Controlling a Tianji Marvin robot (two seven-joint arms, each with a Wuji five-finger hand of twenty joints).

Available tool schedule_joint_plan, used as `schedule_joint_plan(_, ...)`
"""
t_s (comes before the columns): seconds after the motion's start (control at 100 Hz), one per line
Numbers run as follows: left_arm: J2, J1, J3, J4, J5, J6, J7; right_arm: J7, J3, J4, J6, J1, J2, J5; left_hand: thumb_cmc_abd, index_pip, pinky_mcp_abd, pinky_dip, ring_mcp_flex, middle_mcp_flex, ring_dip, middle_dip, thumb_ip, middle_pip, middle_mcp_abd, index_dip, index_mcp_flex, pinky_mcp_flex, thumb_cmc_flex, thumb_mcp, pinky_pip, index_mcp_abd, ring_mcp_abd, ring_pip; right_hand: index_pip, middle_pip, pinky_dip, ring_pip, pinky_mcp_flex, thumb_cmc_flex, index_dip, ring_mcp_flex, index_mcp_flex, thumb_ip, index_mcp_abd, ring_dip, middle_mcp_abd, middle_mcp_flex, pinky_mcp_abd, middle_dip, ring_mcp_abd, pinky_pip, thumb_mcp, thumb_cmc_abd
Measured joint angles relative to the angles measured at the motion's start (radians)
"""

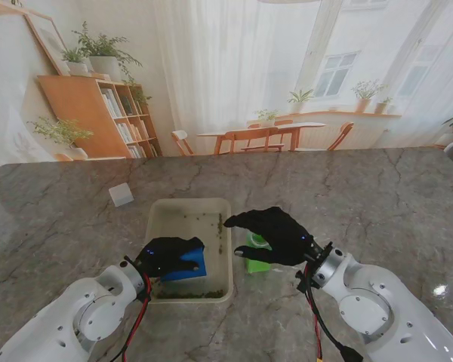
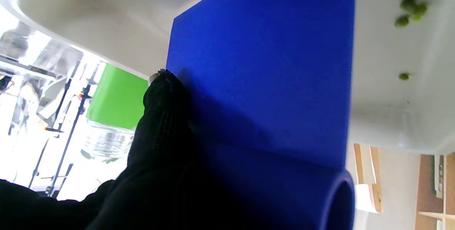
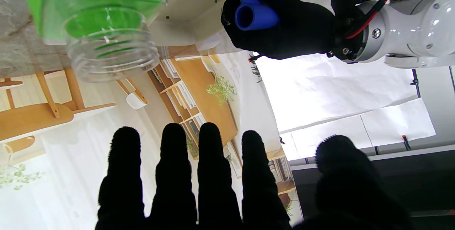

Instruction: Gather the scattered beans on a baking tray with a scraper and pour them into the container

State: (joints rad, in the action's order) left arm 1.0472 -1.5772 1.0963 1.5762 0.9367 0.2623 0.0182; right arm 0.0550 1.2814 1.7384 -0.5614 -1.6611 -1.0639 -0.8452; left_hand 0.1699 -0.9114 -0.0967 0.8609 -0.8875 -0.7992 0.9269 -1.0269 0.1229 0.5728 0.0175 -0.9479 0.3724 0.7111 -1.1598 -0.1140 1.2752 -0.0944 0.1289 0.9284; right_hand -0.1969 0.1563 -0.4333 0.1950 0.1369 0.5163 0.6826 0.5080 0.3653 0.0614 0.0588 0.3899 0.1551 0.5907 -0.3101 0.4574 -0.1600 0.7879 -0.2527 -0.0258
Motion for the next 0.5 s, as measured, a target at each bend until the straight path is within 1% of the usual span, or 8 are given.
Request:
schedule_joint_plan(0.13, 0.003, 0.017, 0.001, 0.002, 0.01, -0.017, 0.015, 0.005, 0.004, 0.0, 0.006, -0.003, -0.002, -0.003, 0.0, 0.0, 0.0, 0.0, 0.0, 0.0, 0.0, 0.0, 0.0, 0.0, 0.0, 0.0, 0.0, 0.0, 0.0, 0.0, -0.001, 0.0, 0.0, -0.004, 0.0, 0.0, 0.0, 0.0, 0.0, 0.0, 0.0, 0.0, 0.0, 0.0, 0.0, 0.0, 0.0, 0.0, 0.0, 0.0, 0.0, 0.0, 0.0, 0.0)
schedule_joint_plan(0.29, 0.009, 0.043, 0.014, 0.022, 0.041, -0.038, 0.035, 0.014, 0.01, 0.0, 0.017, -0.008, -0.004, -0.004, 0.0, 0.0, 0.0, 0.0, 0.0, 0.0, 0.0, 0.0, 0.0, 0.0, 0.0, 0.0, 0.0, 0.0, -0.007, 0.001, -0.001, 0.001, 0.0, -0.01, 0.0, 0.0, 0.0, 0.0, 0.0, 0.0, 0.0, 0.0, 0.0, 0.0, 0.0, 0.0, 0.0, 0.0, 0.0, 0.0, 0.0, 0.0, 0.0, 0.0)
schedule_joint_plan(0.46, 0.013, 0.09, 0.023, 0.035, 0.049, -0.069, 0.036, 0.027, 0.011, -0.002, 0.032, -0.01, -0.005, -0.005, 0.0, 0.0, 0.0, 0.0, 0.0, 0.0, 0.0, 0.0, 0.0, 0.0, 0.0, -0.001, 0.0, 0.001, -0.008, 0.001, -0.001, 0.001, 0.0, -0.01, -0.001, 0.0, 0.0, 0.0, 0.0, 0.0, 0.0, 0.0, 0.012, 0.0, 0.0, 0.0, 0.0, 0.0, 0.0, 0.0, 0.0, 0.0, 0.0, 0.0)
schedule_joint_plan(0.5, 0.014, 0.103, 0.023, 0.034, 0.045, -0.075, 0.035, 0.032, 0.011, -0.003, 0.039, -0.01, -0.006, -0.005, 0.0, 0.0, -0.01, 0.0, 0.0, 0.0, 0.001, 0.0, 0.0, 0.0, 0.0, -0.001, 0.0, 0.009, -0.008, 0.001, 0.001, 0.001, 0.0, -0.01, -0.001, 0.0, 0.0, 0.0, 0.0, 0.0, 0.0, 0.0, 0.014, 0.0, 0.0, 0.0, 0.0, 0.0, 0.0, 0.0, 0.0, 0.0, 0.0, 0.0)
